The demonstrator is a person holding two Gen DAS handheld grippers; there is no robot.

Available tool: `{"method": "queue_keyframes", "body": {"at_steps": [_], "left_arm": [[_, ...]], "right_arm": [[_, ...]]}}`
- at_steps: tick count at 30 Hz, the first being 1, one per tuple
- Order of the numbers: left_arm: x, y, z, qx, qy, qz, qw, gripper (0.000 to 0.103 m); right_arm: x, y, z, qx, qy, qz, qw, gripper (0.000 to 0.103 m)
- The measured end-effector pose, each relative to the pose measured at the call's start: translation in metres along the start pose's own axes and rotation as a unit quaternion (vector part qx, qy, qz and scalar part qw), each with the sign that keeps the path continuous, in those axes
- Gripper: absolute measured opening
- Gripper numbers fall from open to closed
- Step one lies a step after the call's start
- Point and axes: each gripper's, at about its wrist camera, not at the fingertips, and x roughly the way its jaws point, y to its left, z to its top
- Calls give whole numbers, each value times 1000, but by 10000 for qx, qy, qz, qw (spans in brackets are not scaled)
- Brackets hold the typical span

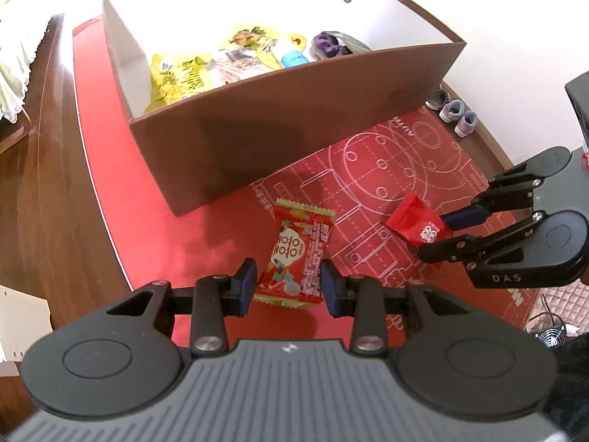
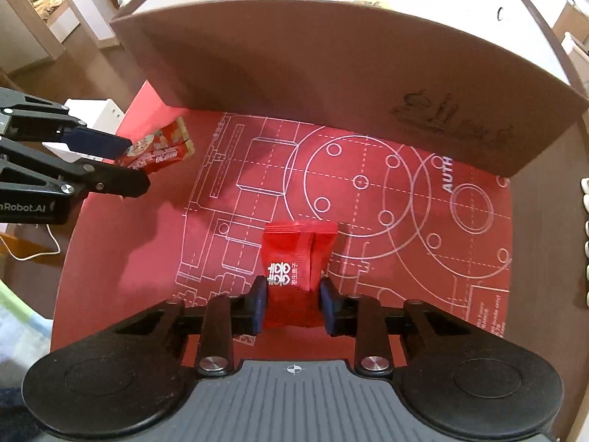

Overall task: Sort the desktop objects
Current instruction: 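Carry the snack packet with left tool while right tool carries the red candy into the box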

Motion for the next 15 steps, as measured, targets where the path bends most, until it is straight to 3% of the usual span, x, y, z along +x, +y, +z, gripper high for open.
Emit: {"method": "queue_keyframes", "body": {"at_steps": [4,15], "left_arm": [[-6,-6,4,45,-89,-18,9999,32],[-52,-13,35,143,-679,-42,9976,32]], "right_arm": [[-15,-3,-3,107,-100,92,9999,29],[-82,-36,8,879,-694,828,9903,29]]}}
